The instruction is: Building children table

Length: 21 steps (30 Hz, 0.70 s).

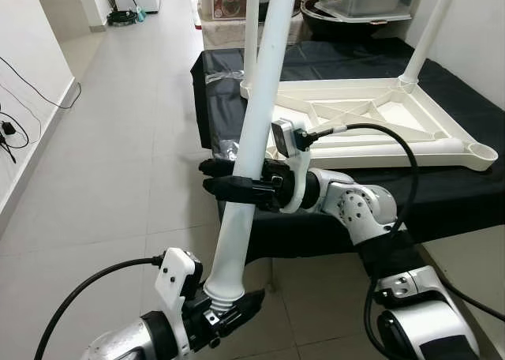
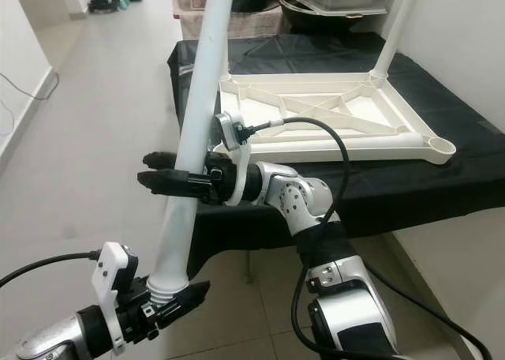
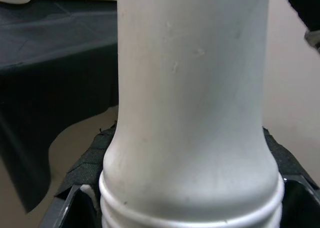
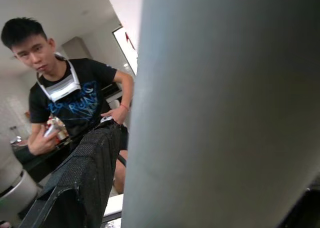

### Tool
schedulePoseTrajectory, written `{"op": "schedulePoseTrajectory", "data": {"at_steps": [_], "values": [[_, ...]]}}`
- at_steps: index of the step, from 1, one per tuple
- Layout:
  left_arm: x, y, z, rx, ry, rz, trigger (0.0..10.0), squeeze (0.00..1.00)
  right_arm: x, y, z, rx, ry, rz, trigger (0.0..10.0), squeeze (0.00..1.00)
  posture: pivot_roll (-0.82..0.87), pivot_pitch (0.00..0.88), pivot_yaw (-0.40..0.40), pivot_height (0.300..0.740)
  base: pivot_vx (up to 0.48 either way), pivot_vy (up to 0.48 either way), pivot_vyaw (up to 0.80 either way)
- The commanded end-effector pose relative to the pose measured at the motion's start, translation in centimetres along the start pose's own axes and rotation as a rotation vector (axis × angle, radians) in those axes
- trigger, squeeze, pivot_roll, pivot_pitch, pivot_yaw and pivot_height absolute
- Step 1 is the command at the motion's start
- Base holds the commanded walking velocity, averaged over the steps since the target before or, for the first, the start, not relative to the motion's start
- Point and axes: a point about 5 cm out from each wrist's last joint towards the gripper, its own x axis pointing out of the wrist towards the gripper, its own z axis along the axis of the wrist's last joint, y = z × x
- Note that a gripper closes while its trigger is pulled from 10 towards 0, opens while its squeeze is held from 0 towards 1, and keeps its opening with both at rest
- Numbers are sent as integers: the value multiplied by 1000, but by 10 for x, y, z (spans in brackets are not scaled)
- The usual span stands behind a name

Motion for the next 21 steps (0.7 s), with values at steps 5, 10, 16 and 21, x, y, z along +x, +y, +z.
{"op": "schedulePoseTrajectory", "data": {"at_steps": [5, 10, 16, 21], "values": [[-2, 3, -4, 9, 39, -9, 10000, 0, 10, 4, -3, 19, 38, 58, 10000, 0, 29, 80, 6, 740, 0, 0, 0], [-2, 3, -3, 16, 41, -11, 10000, 0, 12, 6, -4, 25, 46, 77, 10000, 0, 29, 80, 6, 740, 0, 0, 0], [0, 1, -3, 15, 38, -22, 10000, 0, 18, 7, -3, 27, 29, 84, 10000, 0, 29, 80, 6, 740, 0, 0, 0], [1, 0, -5, 9, 37, -25, 10000, 0, 19, 8, -3, 30, 29, 91, 4549, 0, 21, 87, 5, 740, 0, 0, 0]]}}
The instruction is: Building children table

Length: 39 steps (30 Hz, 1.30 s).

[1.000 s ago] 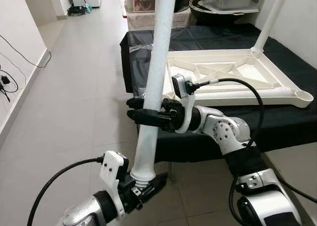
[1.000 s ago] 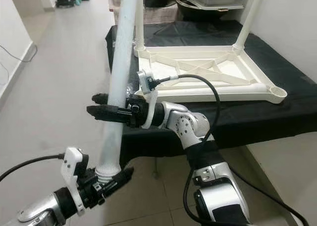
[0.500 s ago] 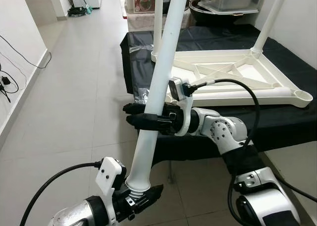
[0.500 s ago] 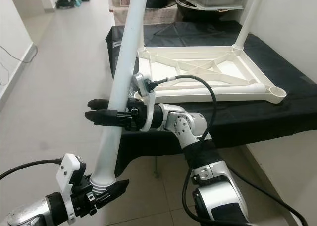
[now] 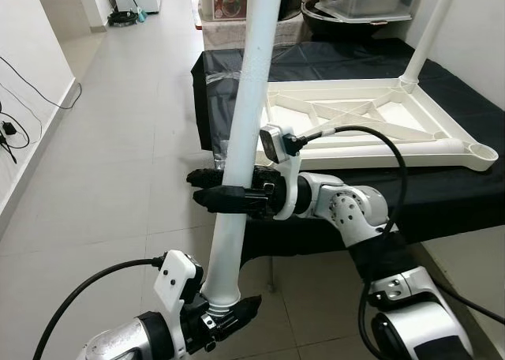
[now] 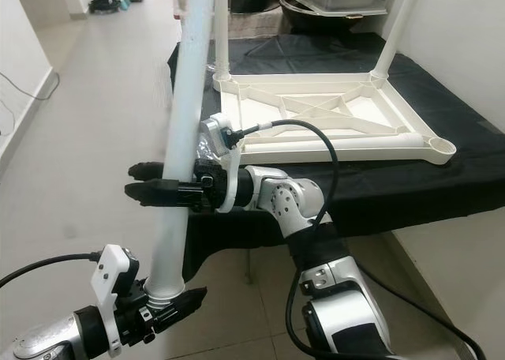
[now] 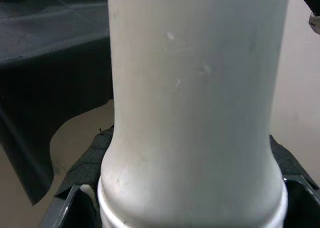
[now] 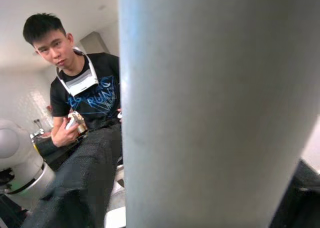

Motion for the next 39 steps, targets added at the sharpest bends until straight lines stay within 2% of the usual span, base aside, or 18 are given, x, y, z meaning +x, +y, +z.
{"op": "schedulePoseTrajectory", "data": {"at_steps": [1, 2, 3, 13, 16, 20, 21, 22, 29, 32, 34, 35, 39], "values": [[2, -2, -4, -13, 10, -21, 10000, 0, 5, 3, 3, -6, -1, 23, 1216, 0, 19, 87, 5, 740, 0, 0, 0], [2, -2, -4, -13, 10, -21, 10000, 0, 5, 3, 3, -6, -1, 23, 1216, 0, 19, 87, 5, 740, 0, 0, 0], [2, -2, -4, -15, 10, -21, 10000, 0, 6, 3, 4, -4, -4, 25, 0, 0, 19, 87, 5, 740, 0, 0, 0], [1, -2, -6, -23, 17, -21, 10000, 0, 6, 5, 2, -4, 8, 35, 0, 0, 17, 89, 7, 740, 0, 0, 0], [1, 1, -9, -49, 35, 4, 10000, 0, 5, 5, 1, -3, 10, 31, 0, 0, 17, 91, 6, 740, 0, 0, 0], [1, 4, -9, -43, 36, 27, 10000, 0, 5, 5, 1, -4, 6, 29, 0, 0, 17, 90, 8, 740, 0, 0, 0], [1, 5, -8, -32, 39, 33, 10000, 761, 5, 5, 1, -4, 5, 28, 0, 0, 17, 90, 8, 740, 0, 0, 0], [1, 6, -8, -31, 31, 34, 10000, 1000, 5, 5, 2, -8, 3, 27, 0, 0, 17, 90, 8, 740, 0, 0, 0], [-3, 9, -10, -28, 28, 53, 10000, 1000, 1, 3, 10, -34, -8, 6, 0, 0, 17, 89, 7, 740, 0, 0, 0], [-7, 10, -15, -26, 36, 78, 10000, 1000, -7, -1, 21, -69, -29, -38, 0, 0, 12, 89, 8, 740, 0, 0, 0], [-9, 8, -21, -13, 57, 86, 10000, 1000, -18, -7, 32, -105, -63, -119, 0, 0, 6, 92, 7, 740, 0, 0, 0], [-9, 8, -22, -14, 53, 98, 10000, 0, -27, -12, 37, -126, -87, -184, 0, 0, -2, 88, 3, 740, 0, 0, 0], [-9, 8, -22, -18, 43, 112, 10000, 0, -37, -16, 41, -146, -110, -252, 0, 0, -2, 88, 3, 740, 0, 0, 0]]}}
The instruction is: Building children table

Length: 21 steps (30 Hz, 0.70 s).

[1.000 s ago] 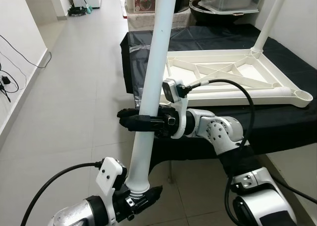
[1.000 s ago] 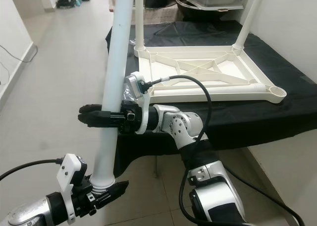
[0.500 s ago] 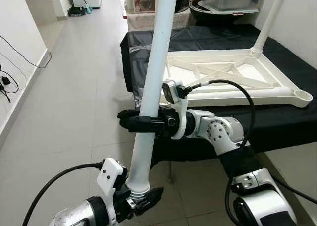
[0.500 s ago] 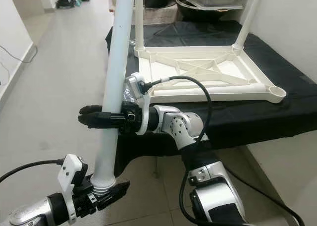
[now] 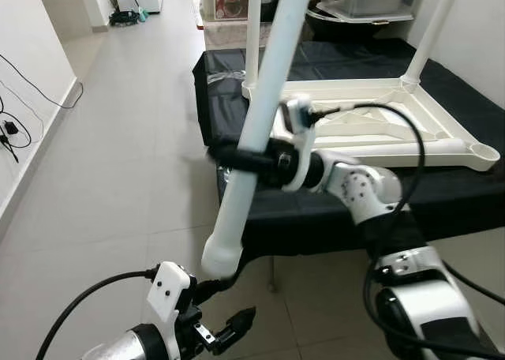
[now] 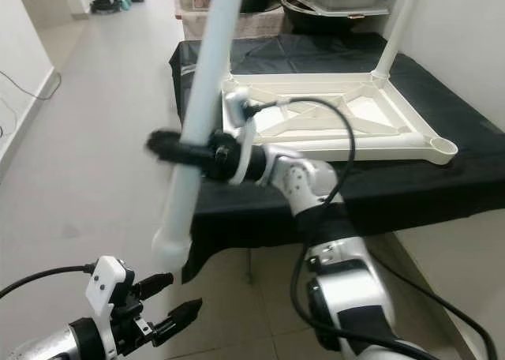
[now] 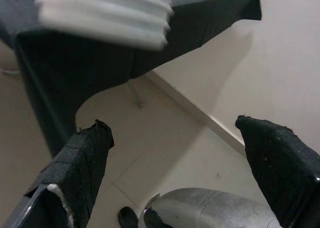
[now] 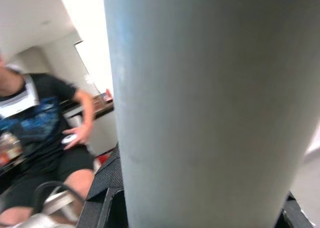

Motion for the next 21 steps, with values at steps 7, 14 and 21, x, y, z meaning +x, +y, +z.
{"op": "schedulePoseTrajectory", "data": {"at_steps": [7, 14, 21], "values": [[0, 22, 6, 13, -108, 232, 10000, 0, -22, -23, 20, -114, -142, -328, 0, 0, -28, 84, 22, 740, 0, 0, 0], [2, 32, 24, 45, -248, 442, 10000, 0, -34, -35, 27, -312, -249, -687, 0, 0, -24, 75, 21, 740, 0, 0, 0], [1, 37, 36, 72, -322, 573, 10000, 0, -28, -30, 25, -484, -250, -841, 10000, 0, -24, 66, 9, 740, 0, 0, 0]]}}
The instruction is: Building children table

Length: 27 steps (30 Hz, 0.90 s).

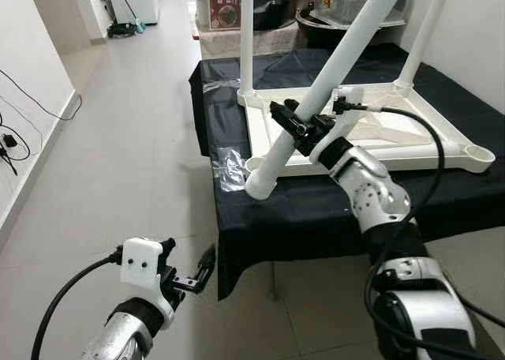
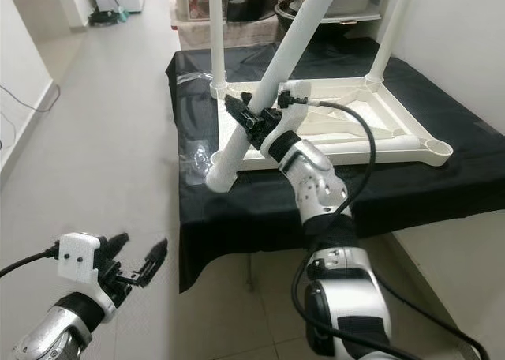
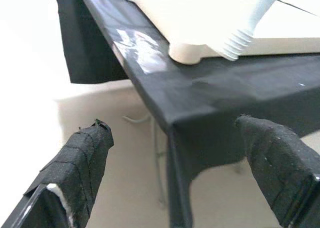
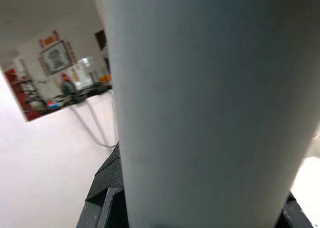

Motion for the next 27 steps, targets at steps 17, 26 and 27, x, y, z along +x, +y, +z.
{"op": "schedulePoseTrajectory", "data": {"at_steps": [17, 26, 27], "values": [[7, 10, 31, 107, -178, 240, 10000, 0, -4, 24, -6, -162, -59, -71, 10000, 0, -41, 43, 4, 740, 0, 0, 0], [9, 12, 42, 137, -227, 307, 10000, 0, -6, 29, -5, -193, -74, -87, 10000, 0, -38, 47, -2, 740, 0, 0, 0], [10, 12, 43, 142, -231, 315, 10000, 0, -6, 30, -5, -199, -74, -88, 10000, 0, -36, 49, -5, 740, 0, 0, 0]]}}
